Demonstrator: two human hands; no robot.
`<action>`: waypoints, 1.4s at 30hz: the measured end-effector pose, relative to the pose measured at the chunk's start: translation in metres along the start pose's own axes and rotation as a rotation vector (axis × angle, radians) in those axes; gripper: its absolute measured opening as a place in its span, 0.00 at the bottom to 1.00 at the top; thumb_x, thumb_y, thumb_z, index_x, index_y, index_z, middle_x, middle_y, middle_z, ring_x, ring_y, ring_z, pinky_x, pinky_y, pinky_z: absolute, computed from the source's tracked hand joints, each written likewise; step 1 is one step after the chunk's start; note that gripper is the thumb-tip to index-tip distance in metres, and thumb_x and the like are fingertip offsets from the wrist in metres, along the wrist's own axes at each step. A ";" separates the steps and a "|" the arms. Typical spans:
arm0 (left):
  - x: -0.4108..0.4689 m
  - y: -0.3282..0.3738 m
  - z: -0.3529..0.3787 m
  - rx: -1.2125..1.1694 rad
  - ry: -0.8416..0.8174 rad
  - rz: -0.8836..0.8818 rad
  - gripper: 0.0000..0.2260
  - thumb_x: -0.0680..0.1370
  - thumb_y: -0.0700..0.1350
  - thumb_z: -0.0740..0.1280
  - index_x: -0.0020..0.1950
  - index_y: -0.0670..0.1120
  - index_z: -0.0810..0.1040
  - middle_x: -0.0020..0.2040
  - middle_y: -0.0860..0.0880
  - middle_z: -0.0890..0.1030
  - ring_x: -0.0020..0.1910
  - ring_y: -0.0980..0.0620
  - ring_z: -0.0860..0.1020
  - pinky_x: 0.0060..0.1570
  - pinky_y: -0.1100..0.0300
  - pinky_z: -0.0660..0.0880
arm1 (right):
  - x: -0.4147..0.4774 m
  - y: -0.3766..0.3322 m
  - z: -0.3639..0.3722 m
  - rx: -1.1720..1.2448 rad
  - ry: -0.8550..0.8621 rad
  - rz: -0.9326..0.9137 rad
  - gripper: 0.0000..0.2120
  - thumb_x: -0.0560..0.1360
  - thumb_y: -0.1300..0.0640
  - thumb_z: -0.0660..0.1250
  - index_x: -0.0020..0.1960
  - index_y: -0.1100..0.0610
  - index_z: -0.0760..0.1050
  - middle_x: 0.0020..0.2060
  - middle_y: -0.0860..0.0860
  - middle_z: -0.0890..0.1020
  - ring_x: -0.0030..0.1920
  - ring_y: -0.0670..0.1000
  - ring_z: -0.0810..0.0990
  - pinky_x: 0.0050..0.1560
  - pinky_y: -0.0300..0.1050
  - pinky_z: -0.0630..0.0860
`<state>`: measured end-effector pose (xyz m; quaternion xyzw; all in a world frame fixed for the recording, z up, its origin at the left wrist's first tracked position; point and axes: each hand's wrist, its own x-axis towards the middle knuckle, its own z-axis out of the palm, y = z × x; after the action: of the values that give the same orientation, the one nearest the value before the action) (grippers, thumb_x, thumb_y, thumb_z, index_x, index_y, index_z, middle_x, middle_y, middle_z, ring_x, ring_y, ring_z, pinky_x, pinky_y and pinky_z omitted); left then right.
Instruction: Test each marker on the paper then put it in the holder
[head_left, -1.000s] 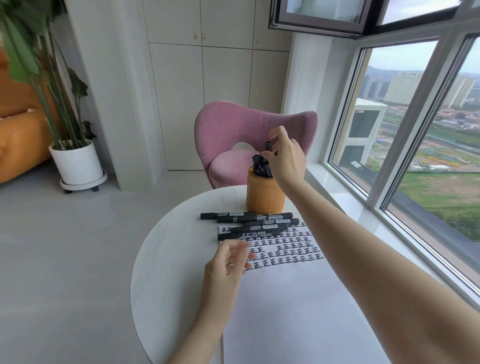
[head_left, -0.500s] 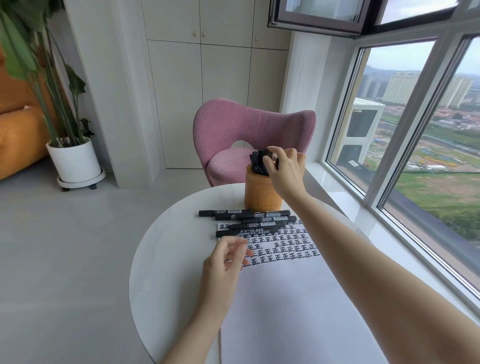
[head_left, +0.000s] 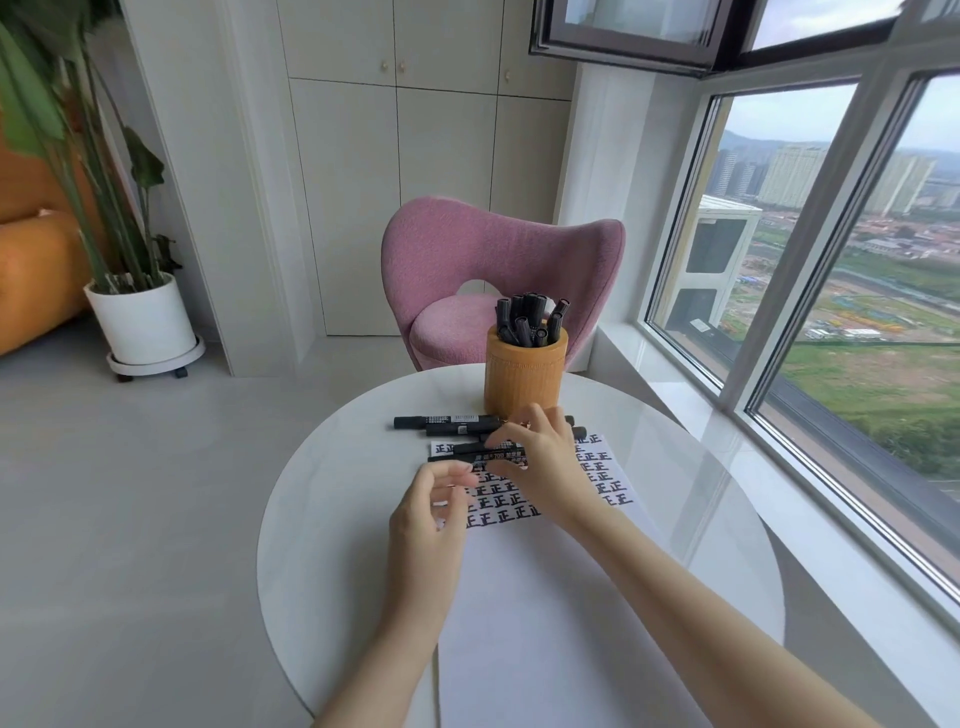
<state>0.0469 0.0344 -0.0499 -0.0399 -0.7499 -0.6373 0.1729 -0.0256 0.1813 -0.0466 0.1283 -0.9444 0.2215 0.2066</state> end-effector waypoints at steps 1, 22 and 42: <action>0.000 0.000 0.000 0.002 0.005 -0.002 0.11 0.77 0.34 0.62 0.48 0.50 0.76 0.44 0.56 0.83 0.44 0.58 0.79 0.47 0.57 0.76 | -0.001 0.000 0.000 -0.029 -0.011 -0.007 0.11 0.73 0.53 0.72 0.54 0.54 0.80 0.56 0.52 0.73 0.59 0.56 0.65 0.58 0.44 0.60; 0.012 -0.014 -0.011 0.607 -0.022 0.459 0.11 0.69 0.42 0.75 0.50 0.47 0.79 0.45 0.52 0.81 0.47 0.52 0.72 0.48 0.60 0.67 | -0.043 -0.035 -0.048 0.415 -0.178 0.094 0.03 0.73 0.54 0.72 0.43 0.51 0.78 0.35 0.48 0.82 0.32 0.45 0.76 0.38 0.45 0.75; -0.006 0.006 -0.053 0.372 -0.303 0.219 0.06 0.78 0.52 0.62 0.44 0.53 0.74 0.30 0.48 0.73 0.29 0.52 0.66 0.33 0.59 0.65 | -0.055 -0.085 -0.036 1.150 -0.119 0.423 0.14 0.78 0.59 0.65 0.34 0.58 0.71 0.23 0.54 0.74 0.23 0.51 0.67 0.25 0.39 0.62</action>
<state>0.0648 -0.0152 -0.0393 -0.1834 -0.8627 -0.4528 0.1308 0.0631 0.1324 -0.0102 0.0414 -0.6885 0.7241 0.0030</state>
